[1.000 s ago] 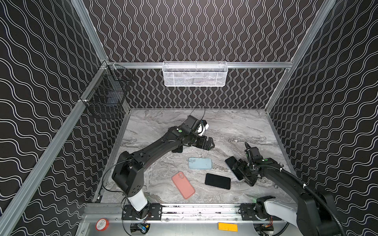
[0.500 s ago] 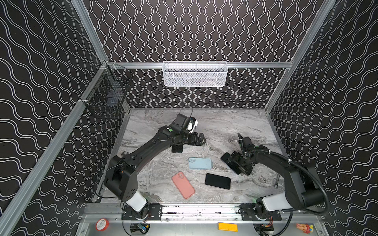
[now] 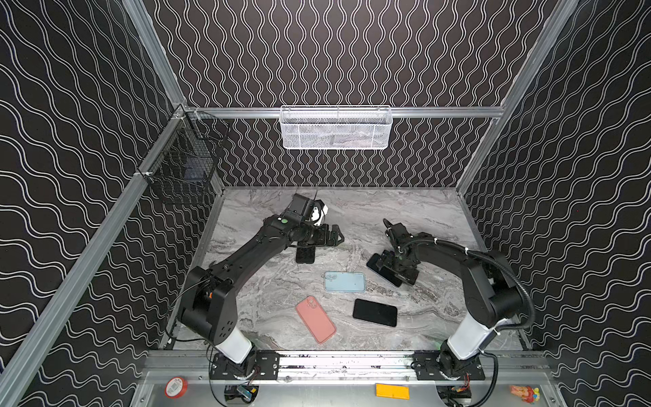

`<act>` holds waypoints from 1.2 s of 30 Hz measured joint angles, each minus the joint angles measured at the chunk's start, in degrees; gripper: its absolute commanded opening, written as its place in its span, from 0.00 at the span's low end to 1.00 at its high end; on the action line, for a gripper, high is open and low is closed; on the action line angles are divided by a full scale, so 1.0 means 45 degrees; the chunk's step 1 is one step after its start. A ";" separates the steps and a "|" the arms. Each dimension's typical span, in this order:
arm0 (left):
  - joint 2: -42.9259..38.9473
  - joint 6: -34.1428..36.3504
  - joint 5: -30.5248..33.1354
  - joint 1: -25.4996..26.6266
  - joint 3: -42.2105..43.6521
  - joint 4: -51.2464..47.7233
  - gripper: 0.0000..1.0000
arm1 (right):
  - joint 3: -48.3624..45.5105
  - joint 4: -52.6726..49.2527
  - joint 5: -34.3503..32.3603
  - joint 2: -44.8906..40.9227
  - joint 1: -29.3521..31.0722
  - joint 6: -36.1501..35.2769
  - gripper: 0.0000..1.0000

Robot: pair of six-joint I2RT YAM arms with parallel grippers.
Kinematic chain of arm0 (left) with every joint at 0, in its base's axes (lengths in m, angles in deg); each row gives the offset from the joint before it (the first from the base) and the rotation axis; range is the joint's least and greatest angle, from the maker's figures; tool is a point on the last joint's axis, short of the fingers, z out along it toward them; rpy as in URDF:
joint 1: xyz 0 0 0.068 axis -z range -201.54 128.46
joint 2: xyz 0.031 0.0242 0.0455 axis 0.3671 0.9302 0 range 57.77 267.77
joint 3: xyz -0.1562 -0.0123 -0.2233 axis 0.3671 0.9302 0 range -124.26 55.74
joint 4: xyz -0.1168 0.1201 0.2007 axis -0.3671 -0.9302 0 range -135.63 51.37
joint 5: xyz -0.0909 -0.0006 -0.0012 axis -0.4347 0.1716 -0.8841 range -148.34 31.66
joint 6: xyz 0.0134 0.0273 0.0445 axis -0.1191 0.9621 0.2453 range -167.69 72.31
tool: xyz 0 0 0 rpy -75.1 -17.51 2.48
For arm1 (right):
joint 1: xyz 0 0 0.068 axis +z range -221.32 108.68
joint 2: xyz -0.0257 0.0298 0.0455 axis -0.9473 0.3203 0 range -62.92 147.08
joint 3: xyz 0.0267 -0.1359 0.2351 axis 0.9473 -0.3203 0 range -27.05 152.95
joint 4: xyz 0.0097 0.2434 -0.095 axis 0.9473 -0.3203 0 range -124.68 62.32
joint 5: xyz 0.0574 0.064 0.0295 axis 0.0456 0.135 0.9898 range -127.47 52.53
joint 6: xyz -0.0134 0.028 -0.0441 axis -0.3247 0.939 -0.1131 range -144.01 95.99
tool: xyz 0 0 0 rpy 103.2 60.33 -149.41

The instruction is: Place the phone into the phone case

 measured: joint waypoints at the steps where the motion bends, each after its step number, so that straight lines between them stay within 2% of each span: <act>1: 0.0010 0.0000 -0.0049 -0.0010 -0.0049 0.0000 0.99 | 0.0253 0.0641 0.0117 0.0175 0.0087 -0.0112 1.00; 5: 0.0024 0.0000 -0.0087 -0.0049 -0.0151 0.0107 0.99 | 0.0850 0.2837 0.0811 0.0699 0.0214 -0.0223 0.99; 8: 0.0010 0.0000 -0.0078 -0.0141 -0.0155 0.0102 0.99 | 0.1141 0.3521 0.1214 0.1001 0.0209 -0.0369 1.00; 17: 0.0175 0.0005 -0.0238 -0.0709 0.0243 0.0418 0.98 | 0.1214 0.3293 0.1506 0.0486 0.0160 -0.1253 0.99; 27: 0.2487 -0.0277 -0.1977 -0.0719 0.0170 0.1957 0.94 | -0.0413 0.4041 0.3876 -0.1263 -0.1496 -0.2283 0.99; 36: 0.4269 -0.0957 -0.3196 -0.0656 0.0112 0.3565 0.93 | -0.1889 0.5999 0.6465 -0.1107 -0.2210 -0.2123 0.99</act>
